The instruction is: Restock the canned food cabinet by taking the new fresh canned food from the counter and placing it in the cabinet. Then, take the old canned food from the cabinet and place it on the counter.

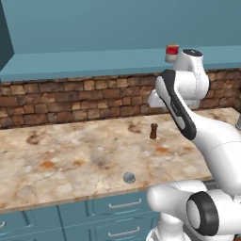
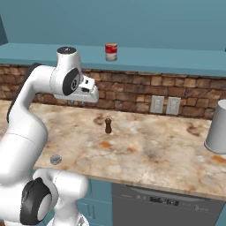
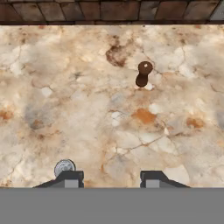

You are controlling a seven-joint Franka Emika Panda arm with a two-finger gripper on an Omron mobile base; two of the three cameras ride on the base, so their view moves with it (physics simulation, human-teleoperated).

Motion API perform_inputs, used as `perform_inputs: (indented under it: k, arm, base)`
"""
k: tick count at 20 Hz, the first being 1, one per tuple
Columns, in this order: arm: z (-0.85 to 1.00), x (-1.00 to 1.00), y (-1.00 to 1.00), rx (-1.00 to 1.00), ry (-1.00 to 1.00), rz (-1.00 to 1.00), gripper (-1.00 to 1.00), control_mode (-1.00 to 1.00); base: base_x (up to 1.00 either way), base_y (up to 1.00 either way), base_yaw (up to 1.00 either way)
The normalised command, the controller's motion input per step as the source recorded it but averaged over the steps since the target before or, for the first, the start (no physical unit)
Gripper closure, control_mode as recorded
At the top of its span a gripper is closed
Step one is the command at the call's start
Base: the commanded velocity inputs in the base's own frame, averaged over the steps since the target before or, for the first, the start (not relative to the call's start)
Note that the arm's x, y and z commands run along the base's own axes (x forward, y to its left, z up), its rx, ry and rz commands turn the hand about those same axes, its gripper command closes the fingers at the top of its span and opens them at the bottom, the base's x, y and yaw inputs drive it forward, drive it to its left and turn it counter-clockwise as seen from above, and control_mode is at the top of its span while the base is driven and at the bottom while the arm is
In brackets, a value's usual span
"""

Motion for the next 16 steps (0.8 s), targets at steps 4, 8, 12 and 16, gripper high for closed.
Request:
perform_inputs:
  k: [4,8,12,16]
  arm:
    - [0.00,0.00,0.00,0.00,-0.01,0.00,-1.00,-1.00]
    - [-0.18,-0.38,0.72,0.00,0.01,0.00,-1.00,-1.00]
    - [-0.89,-0.32,0.82,-0.01,0.19,0.00,-1.00,-1.00]
    - [-1.00,-0.10,0.64,-0.07,0.29,0.00,-1.00,-1.00]
  base:
    - [0.00,0.00,0.00]
    - [0.00,0.00,0.00]
    - [0.00,0.00,0.00]
    - [0.00,0.00,0.00]
